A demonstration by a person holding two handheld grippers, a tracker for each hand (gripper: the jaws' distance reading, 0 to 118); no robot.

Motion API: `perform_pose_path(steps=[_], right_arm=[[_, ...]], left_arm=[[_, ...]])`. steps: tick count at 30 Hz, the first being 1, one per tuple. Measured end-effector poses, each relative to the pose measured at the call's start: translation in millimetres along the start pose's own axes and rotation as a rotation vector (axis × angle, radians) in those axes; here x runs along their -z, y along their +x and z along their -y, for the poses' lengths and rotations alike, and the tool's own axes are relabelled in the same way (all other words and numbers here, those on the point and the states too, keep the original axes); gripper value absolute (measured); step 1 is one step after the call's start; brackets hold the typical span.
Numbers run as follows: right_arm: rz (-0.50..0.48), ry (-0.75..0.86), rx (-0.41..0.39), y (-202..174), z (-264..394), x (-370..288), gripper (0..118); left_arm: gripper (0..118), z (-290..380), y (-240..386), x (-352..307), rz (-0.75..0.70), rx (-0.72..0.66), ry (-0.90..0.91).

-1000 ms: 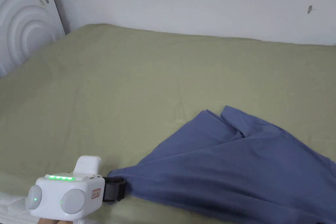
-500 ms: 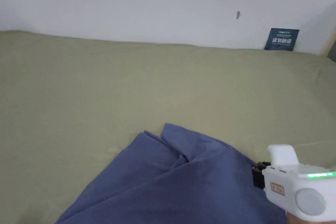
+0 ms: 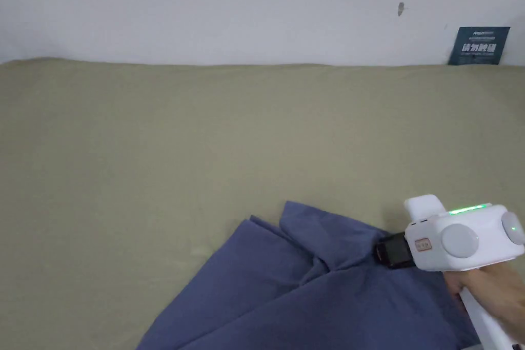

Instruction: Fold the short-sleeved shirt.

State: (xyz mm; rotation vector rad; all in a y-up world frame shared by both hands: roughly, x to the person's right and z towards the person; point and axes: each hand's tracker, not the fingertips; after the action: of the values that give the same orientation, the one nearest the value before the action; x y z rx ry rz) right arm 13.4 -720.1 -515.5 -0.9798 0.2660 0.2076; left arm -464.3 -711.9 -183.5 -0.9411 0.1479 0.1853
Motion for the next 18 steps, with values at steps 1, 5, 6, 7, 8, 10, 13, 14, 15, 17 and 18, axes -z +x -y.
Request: perform_pose_path(steps=[1,5,6,7,8,10,13,14,15,17,18], right_arm=[[-0.017,0.010,0.005,-2,1,-9,79],[-0.037,0.148,-0.051,-18,17,-72,0],[-0.055,0.164,-0.037,-19,26,-90,0],[-0.043,0.202,-0.019,-17,33,-110,0],[-0.040,0.236,-0.017,-13,41,-134,0],[-0.049,0.298,0.007,-7,57,-183,0],[-0.029,0.401,0.026,3,80,-255,0],[-0.011,0.442,0.025,3,87,-279,0],[-0.006,0.480,0.040,6,94,-304,0],[-0.006,0.555,0.048,9,105,-350,0],[0.008,0.596,0.054,8,109,-370,0]], left_arm=[[5,0,-1,0,-0.001,-0.004,-0.003],[5,-2,1,-2,-0.006,-0.001,-0.014],[5,-3,2,-5,-0.008,0.000,-0.014],[5,-4,3,-8,-0.012,0.004,-0.017],[5,-6,4,-13,-0.016,0.004,-0.019],[5,-7,5,-29,-0.015,-0.018,0.007],[5,-21,4,-68,0.006,-0.067,0.109],[5,-29,6,-83,0.020,-0.062,0.133],[5,-38,9,-99,0.022,-0.058,0.182],[5,-57,15,-131,0.019,-0.029,0.253],[5,-67,18,-147,0.011,-0.015,0.294]])
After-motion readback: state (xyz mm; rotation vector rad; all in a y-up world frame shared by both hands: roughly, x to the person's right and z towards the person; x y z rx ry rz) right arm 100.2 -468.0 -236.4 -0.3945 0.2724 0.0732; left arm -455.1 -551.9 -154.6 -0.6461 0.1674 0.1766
